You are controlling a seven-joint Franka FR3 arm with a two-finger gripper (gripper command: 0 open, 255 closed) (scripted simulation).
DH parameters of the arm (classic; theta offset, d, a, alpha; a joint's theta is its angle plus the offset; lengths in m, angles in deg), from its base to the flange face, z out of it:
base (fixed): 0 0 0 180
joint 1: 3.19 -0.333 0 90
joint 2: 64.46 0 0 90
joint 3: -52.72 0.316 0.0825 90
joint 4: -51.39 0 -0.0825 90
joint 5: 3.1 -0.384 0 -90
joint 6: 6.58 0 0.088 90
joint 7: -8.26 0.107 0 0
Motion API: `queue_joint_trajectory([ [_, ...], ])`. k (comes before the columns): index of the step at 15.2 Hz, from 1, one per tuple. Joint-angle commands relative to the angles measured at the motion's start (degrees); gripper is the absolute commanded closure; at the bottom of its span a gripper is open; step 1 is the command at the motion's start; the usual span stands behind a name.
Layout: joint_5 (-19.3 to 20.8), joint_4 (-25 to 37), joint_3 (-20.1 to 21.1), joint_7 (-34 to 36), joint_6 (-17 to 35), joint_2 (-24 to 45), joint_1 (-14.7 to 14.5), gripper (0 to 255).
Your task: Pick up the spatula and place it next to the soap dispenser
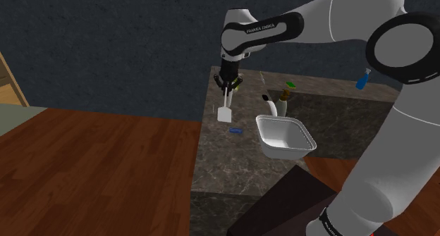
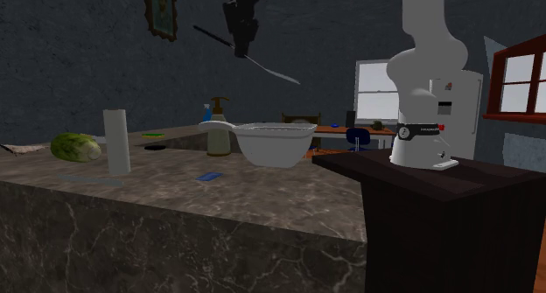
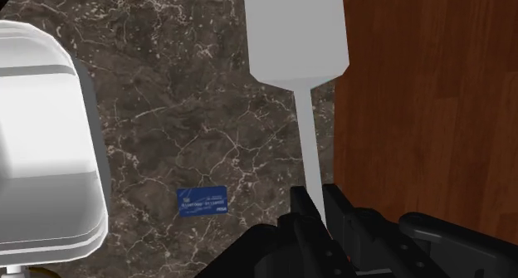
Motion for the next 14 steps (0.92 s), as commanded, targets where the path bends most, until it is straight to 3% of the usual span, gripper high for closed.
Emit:
queue_joint_trajectory([
  [1,-0.11,1.34,-1.19,-2.76,-0.21,1.04,1.44,255],
  [14,-1.44,15.14,-7.3,-18.48,-3.3,11.14,10.41,255],
])
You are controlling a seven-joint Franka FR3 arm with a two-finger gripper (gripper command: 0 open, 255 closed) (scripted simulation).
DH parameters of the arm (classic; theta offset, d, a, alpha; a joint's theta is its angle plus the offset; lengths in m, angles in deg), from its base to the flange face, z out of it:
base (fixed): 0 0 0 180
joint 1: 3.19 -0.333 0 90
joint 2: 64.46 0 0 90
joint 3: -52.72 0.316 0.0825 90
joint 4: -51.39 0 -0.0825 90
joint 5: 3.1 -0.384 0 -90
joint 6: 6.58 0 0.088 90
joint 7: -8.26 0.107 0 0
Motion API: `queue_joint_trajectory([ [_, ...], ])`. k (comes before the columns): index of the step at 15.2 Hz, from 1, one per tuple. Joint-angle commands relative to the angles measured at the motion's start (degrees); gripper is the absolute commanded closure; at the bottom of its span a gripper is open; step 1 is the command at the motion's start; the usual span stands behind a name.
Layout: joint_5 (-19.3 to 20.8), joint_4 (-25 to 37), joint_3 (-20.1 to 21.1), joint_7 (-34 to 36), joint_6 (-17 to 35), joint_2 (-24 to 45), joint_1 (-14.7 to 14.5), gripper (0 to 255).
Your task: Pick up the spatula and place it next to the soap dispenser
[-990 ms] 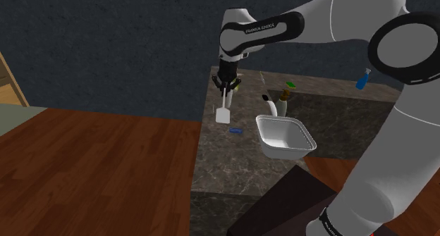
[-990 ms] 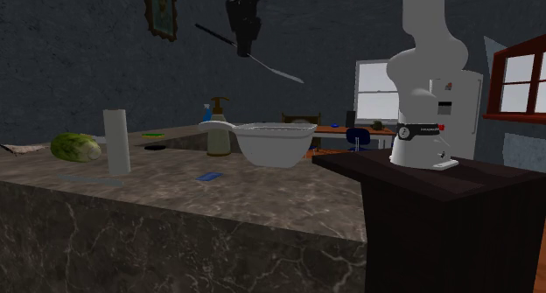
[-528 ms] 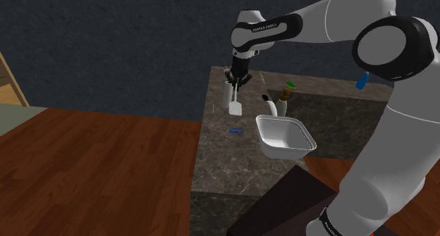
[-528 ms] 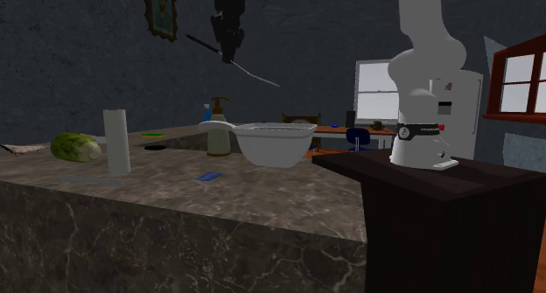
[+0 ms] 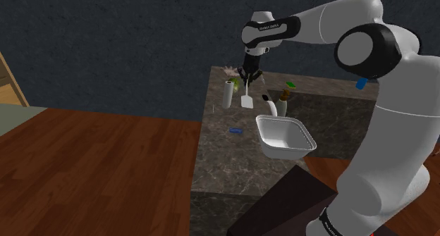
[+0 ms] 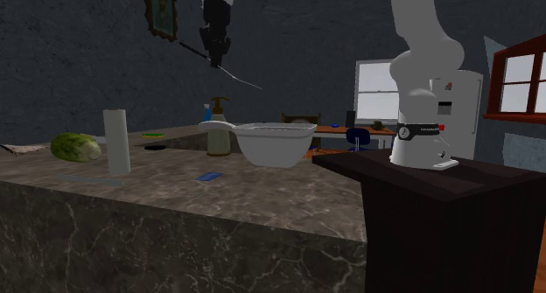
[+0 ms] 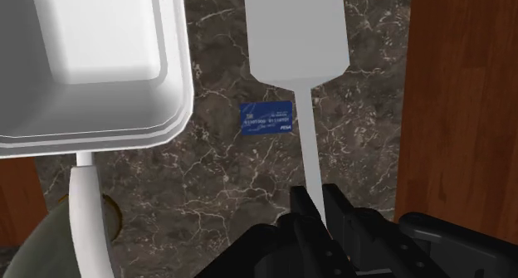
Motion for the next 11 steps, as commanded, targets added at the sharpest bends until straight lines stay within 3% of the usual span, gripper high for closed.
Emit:
queue_joint_trajectory([
  [1,-0.31,3.45,-0.86,-2.59,-0.86,2.51,1.56,255],
  [7,-1.33,16.09,-2.67,-8.96,-4.89,10.96,5.84,255],
  [11,-2.06,28.4,-3.47,-12.79,-9.37,18.73,8.83,255],
])
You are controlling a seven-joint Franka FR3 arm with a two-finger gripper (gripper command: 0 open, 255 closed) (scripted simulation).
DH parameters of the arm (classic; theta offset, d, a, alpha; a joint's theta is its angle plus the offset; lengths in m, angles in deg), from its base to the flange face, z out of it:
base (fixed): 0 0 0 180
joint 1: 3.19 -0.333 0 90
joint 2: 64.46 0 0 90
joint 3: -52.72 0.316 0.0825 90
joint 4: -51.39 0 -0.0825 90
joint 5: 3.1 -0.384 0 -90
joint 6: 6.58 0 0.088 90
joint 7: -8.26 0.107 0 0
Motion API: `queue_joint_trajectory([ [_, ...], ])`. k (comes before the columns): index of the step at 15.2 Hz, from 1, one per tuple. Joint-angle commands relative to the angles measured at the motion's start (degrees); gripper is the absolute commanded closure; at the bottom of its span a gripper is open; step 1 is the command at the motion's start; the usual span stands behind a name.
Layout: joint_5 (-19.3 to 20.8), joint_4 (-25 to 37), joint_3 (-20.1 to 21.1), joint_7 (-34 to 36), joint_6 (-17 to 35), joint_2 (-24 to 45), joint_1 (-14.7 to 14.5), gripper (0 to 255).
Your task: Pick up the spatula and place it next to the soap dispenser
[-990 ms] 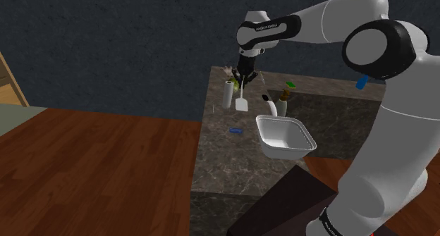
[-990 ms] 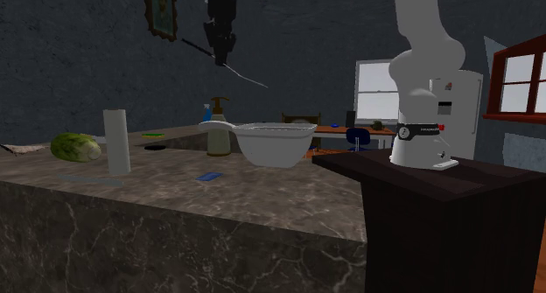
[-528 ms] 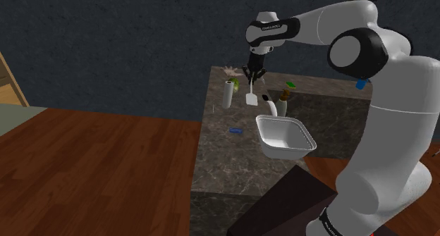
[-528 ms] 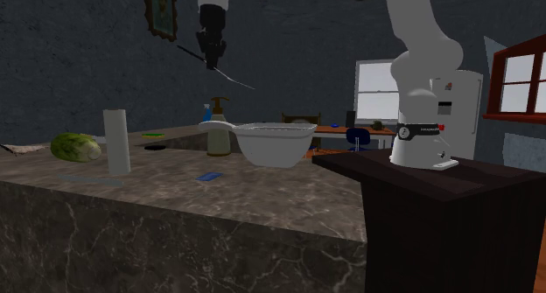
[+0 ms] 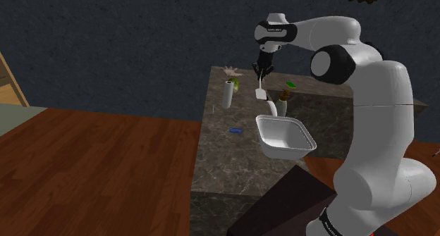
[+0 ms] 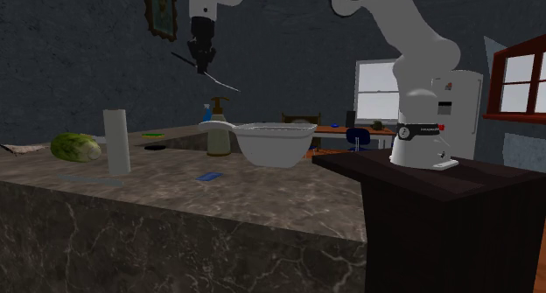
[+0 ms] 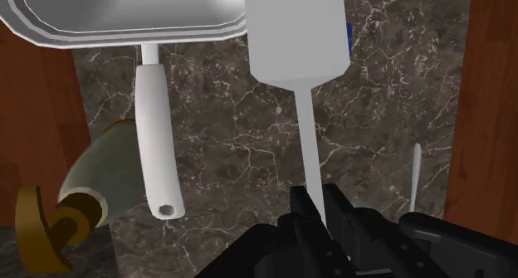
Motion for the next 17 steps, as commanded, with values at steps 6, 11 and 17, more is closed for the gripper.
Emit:
queue_joint_trajectory([
  [6,-0.91,23.39,-0.63,-4.66,-8.48,14.84,4.18,255],
  [11,-0.88,15.61,-0.64,-4.64,-2.93,12.6,4.09,255],
  [17,-0.87,9.46,-0.64,-4.62,2.33,11.72,4.02,255],
])
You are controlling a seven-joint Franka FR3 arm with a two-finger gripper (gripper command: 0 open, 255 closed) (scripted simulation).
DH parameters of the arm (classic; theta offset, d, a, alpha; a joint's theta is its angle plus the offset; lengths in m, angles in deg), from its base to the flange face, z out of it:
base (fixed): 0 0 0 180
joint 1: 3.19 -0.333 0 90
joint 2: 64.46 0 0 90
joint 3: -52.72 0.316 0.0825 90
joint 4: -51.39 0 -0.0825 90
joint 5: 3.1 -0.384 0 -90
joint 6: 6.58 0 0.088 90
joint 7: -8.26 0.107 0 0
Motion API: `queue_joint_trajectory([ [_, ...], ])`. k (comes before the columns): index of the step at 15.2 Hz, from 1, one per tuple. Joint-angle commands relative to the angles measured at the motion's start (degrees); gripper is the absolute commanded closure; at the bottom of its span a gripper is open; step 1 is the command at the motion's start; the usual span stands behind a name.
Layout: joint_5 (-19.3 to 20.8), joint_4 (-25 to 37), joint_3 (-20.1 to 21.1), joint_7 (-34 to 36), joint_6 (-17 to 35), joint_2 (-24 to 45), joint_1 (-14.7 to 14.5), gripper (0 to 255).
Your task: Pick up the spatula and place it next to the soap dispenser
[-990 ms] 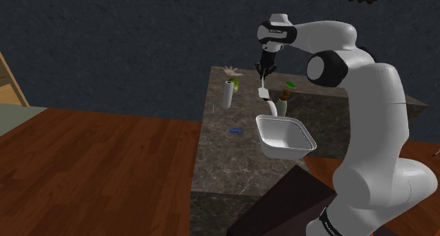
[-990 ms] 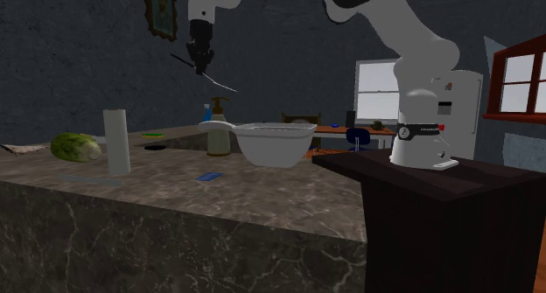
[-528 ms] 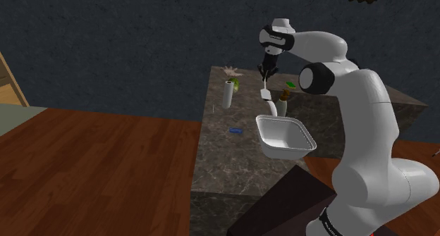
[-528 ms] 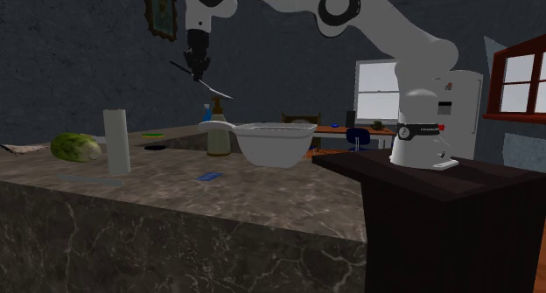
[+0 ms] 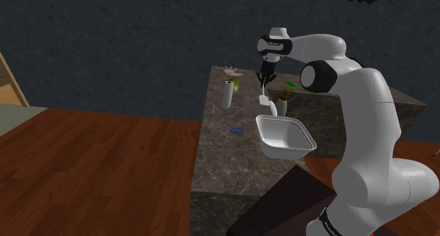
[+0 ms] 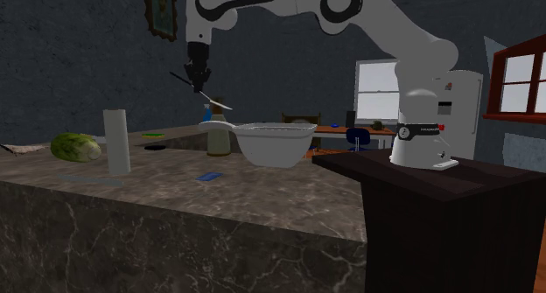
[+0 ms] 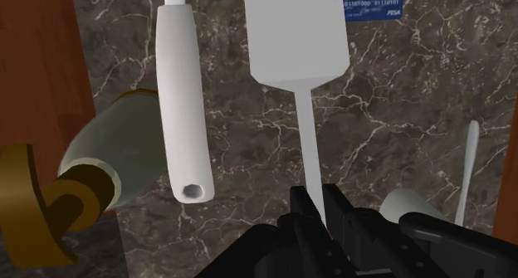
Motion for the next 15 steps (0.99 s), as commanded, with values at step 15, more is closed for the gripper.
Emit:
queue_joint_trajectory([
  [15,-0.02,-10.32,0.01,-0.01,11.58,1.23,-0.01,255],
])
